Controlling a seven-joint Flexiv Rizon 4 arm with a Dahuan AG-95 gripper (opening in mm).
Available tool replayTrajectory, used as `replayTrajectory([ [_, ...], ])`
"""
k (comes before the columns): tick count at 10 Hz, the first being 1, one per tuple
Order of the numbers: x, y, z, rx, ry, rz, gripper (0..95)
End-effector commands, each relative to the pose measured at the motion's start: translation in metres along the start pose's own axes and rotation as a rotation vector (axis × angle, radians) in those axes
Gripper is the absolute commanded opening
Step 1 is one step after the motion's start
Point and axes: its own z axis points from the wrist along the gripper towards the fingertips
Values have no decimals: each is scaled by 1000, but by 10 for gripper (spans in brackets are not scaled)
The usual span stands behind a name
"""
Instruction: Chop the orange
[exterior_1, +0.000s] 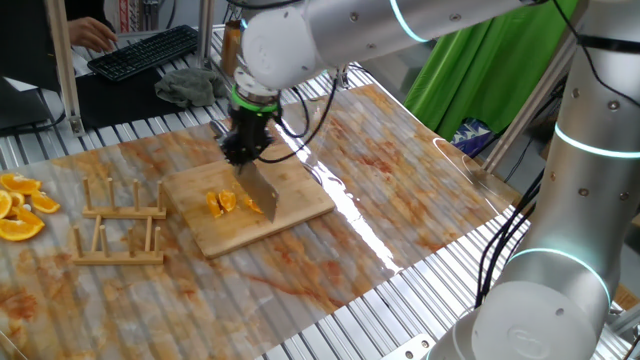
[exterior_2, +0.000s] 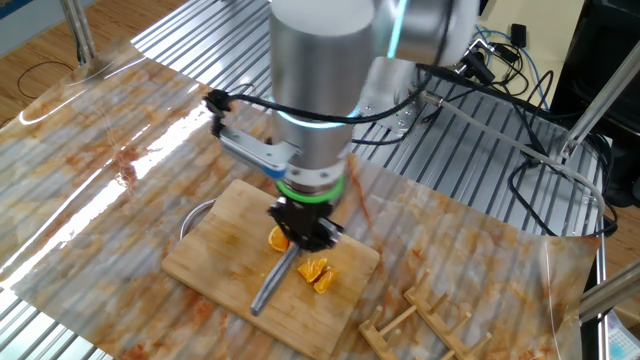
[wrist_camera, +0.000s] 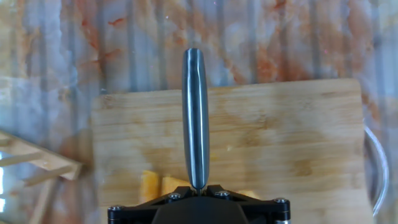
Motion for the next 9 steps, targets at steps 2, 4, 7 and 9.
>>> replayTrajectory([
  [2,9,57,-21,4,47,125,0],
  [4,21,89,-34,7,63,202,0],
  [7,30,122,-39,10,65,293,0],
  [9,33,140,-39,9,63,339,0],
])
